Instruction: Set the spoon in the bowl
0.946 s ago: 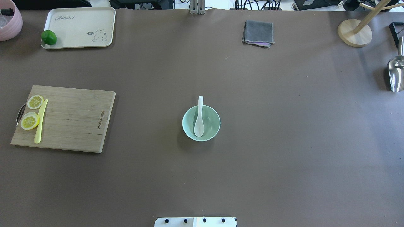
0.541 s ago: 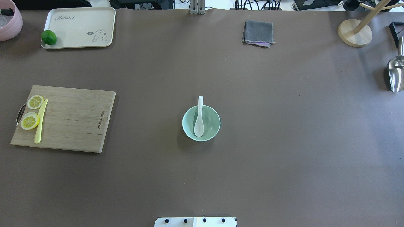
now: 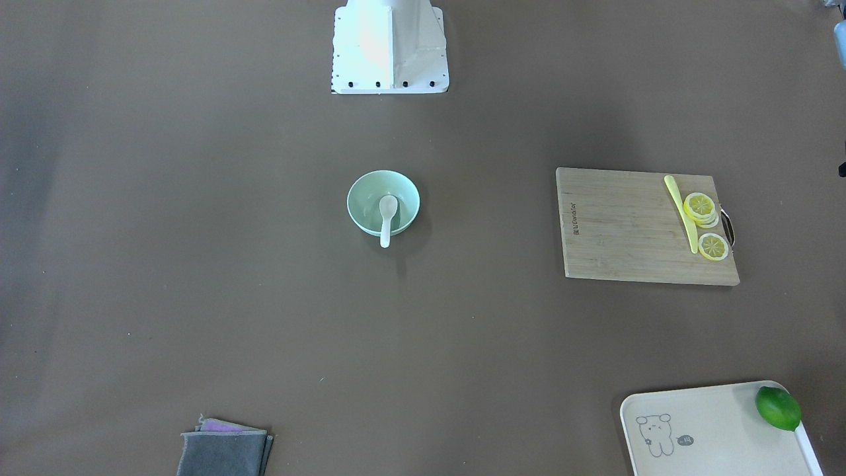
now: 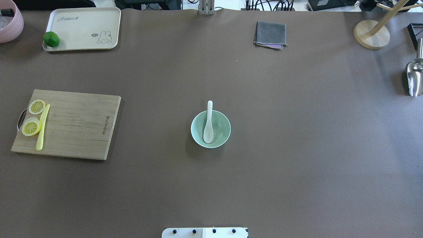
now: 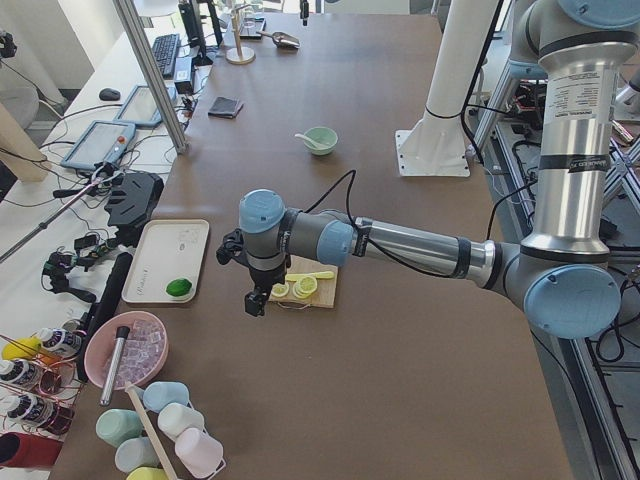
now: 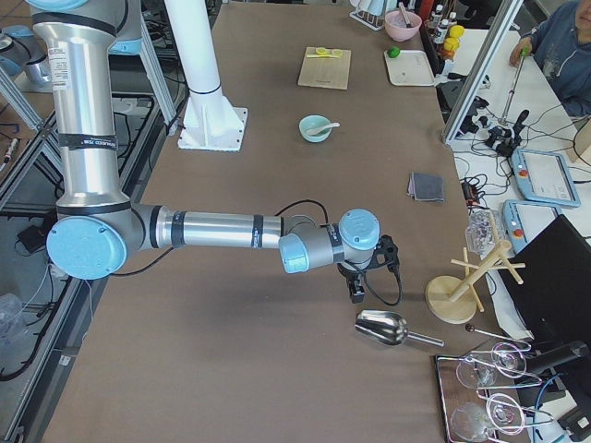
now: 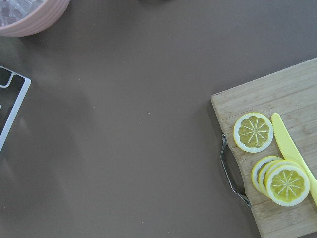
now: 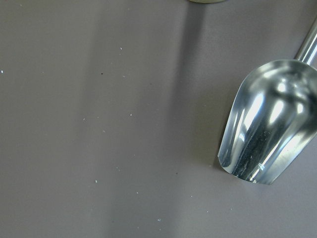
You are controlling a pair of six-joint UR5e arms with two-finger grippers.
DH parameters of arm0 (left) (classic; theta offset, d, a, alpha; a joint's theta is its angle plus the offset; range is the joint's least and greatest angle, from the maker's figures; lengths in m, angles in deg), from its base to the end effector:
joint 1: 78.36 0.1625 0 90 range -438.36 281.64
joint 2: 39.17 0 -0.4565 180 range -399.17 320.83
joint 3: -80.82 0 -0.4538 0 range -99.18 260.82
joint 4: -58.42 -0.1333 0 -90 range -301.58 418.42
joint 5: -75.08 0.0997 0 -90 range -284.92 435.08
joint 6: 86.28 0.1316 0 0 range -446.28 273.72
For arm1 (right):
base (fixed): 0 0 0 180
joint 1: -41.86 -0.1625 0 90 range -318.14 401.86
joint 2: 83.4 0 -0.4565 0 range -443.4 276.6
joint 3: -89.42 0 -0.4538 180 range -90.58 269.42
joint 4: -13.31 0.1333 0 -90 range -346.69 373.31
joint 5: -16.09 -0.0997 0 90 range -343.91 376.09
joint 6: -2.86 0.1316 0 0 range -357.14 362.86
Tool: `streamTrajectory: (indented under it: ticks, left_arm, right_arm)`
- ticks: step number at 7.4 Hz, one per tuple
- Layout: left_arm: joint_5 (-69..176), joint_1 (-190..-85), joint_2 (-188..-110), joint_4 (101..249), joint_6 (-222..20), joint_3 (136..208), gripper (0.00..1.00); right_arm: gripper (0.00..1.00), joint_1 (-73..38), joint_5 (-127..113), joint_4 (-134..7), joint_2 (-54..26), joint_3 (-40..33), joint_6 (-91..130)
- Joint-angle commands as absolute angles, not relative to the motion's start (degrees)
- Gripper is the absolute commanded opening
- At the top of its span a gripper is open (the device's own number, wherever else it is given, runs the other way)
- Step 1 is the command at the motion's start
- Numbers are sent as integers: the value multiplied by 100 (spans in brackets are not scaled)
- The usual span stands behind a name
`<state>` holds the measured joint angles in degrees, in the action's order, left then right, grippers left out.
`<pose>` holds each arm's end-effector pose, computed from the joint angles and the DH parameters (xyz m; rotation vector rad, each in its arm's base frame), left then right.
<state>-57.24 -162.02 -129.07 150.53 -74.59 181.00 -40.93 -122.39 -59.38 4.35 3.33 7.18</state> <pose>0.0179 -0.5655 0.6136 0.2385 0.7299 0.3777 -0.0397 -0.5908 0.6889 0.1710 -0.8628 -0.1627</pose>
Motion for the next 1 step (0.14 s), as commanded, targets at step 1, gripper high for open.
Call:
streamTrajectory:
  ticks: [1]
  left_arm:
    - [-5746, -16203, -12917, 15062, -7459, 18110, 99]
  right_arm:
    - [100, -4093, -12233, -5938, 440, 337, 717]
